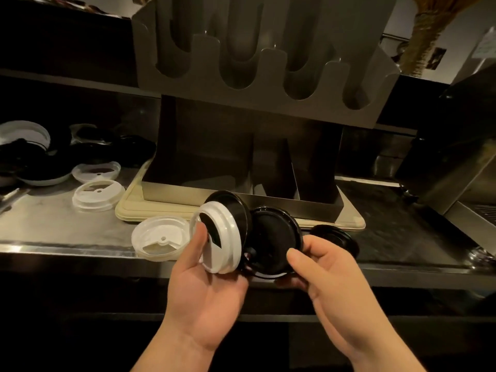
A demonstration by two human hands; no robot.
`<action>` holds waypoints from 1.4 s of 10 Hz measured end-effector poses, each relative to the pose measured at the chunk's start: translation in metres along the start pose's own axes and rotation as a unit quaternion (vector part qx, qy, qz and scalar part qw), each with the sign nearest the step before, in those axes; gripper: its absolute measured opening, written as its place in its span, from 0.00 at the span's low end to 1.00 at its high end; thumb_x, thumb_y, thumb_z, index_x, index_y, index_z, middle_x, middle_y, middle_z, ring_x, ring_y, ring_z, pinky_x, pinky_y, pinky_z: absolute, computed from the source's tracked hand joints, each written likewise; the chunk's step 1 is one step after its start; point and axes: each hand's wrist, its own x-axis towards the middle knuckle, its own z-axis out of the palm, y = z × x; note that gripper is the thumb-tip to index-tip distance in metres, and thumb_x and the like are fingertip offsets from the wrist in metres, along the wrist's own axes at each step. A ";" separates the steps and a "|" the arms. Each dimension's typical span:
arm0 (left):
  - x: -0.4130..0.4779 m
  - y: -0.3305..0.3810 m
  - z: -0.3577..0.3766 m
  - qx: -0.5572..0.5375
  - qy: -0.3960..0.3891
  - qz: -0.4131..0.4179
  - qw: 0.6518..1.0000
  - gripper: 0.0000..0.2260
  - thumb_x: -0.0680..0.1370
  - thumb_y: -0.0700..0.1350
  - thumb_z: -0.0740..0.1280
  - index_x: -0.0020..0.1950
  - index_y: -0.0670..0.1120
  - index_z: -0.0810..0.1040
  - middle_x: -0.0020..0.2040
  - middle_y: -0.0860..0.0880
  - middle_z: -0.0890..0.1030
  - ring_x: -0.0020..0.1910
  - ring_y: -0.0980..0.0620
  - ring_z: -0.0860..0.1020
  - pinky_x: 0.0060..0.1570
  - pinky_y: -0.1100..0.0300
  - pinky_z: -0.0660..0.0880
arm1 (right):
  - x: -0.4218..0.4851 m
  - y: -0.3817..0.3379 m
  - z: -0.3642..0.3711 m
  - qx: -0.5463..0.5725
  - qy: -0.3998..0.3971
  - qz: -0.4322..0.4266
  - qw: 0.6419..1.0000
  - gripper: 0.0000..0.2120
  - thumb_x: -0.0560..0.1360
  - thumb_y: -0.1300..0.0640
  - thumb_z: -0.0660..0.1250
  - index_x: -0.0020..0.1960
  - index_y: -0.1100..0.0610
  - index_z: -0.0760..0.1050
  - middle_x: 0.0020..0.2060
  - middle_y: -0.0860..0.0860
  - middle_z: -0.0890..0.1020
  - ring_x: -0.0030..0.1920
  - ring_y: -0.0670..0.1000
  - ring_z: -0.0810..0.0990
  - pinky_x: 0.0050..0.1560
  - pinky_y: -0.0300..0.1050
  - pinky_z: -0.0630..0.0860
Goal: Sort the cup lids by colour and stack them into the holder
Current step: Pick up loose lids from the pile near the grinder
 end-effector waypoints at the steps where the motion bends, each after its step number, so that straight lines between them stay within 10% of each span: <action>1: -0.005 0.002 0.000 -0.030 -0.028 0.001 0.999 0.22 0.75 0.56 0.68 0.66 0.46 0.81 0.62 0.41 0.82 0.60 0.40 0.81 0.65 0.41 0.73 | -0.002 0.009 -0.009 0.161 0.016 0.043 0.986 0.15 0.75 0.52 0.70 0.53 0.62 0.82 0.50 0.60 0.85 0.49 0.56 0.84 0.46 0.53 0.79; 3: -0.001 -0.004 -0.017 -0.334 -0.021 -0.156 0.930 0.25 0.77 0.50 0.67 0.72 0.40 0.74 0.69 0.31 0.73 0.66 0.23 0.71 0.57 0.40 0.79 | -0.005 0.016 -0.022 0.240 0.050 0.087 0.965 0.22 0.71 0.52 0.70 0.64 0.58 0.79 0.56 0.58 0.85 0.57 0.58 0.83 0.49 0.51 0.77; 4: -0.013 -0.013 -0.023 -0.113 0.081 -0.101 0.985 0.24 0.78 0.43 0.72 0.73 0.41 0.73 0.71 0.32 0.72 0.68 0.22 0.69 0.69 0.49 0.72 | -0.005 0.015 -0.022 0.268 0.044 0.078 0.959 0.22 0.75 0.51 0.64 0.67 0.57 0.77 0.59 0.57 0.84 0.62 0.58 0.82 0.65 0.59 0.74; 5: 0.003 -0.007 -0.008 -0.161 -0.052 -0.129 0.977 0.36 0.62 0.46 0.84 0.69 0.46 0.79 0.67 0.39 0.79 0.64 0.35 0.78 0.72 0.43 0.65 | -0.004 0.010 -0.024 0.205 0.034 0.056 0.977 0.19 0.76 0.49 0.62 0.61 0.56 0.82 0.57 0.57 0.85 0.59 0.57 0.83 0.61 0.58 0.76; 7: 0.001 -0.014 -0.011 0.038 -0.112 -0.114 0.986 0.32 0.65 0.46 0.81 0.67 0.40 0.79 0.69 0.37 0.76 0.68 0.35 0.75 0.76 0.42 0.60 | -0.002 0.001 -0.016 0.056 -0.007 0.037 0.998 0.14 0.77 0.47 0.62 0.48 0.54 0.82 0.44 0.54 0.85 0.44 0.51 0.83 0.43 0.45 0.77; 10: -0.008 -0.008 0.005 0.008 -0.121 -0.127 0.984 0.35 0.60 0.46 0.85 0.65 0.40 0.81 0.68 0.36 0.77 0.66 0.33 0.76 0.68 0.39 0.71 | -0.012 0.018 0.023 0.018 0.042 -0.090 0.995 0.13 0.64 0.55 0.81 0.45 0.42 0.83 0.43 0.49 0.86 0.46 0.47 0.85 0.46 0.38 0.80; 12: -0.005 -0.005 0.001 -0.032 -0.133 -0.146 0.980 0.35 0.64 0.47 0.83 0.69 0.41 0.78 0.70 0.37 0.76 0.70 0.34 0.73 0.76 0.44 0.59 | -0.007 0.016 0.032 0.050 0.090 -0.132 0.986 0.11 0.65 0.50 0.70 0.45 0.37 0.83 0.46 0.47 0.86 0.50 0.47 0.85 0.48 0.44 0.81; 14: -0.003 0.006 -0.005 -0.003 -0.061 -0.045 0.997 0.41 0.57 0.46 0.86 0.69 0.45 0.79 0.68 0.39 0.78 0.62 0.38 0.80 0.66 0.48 0.72 | 0.007 -0.009 -0.010 0.048 0.137 -0.168 0.975 0.11 0.70 0.51 0.65 0.46 0.37 0.83 0.45 0.48 0.86 0.40 0.47 0.83 0.39 0.40 0.80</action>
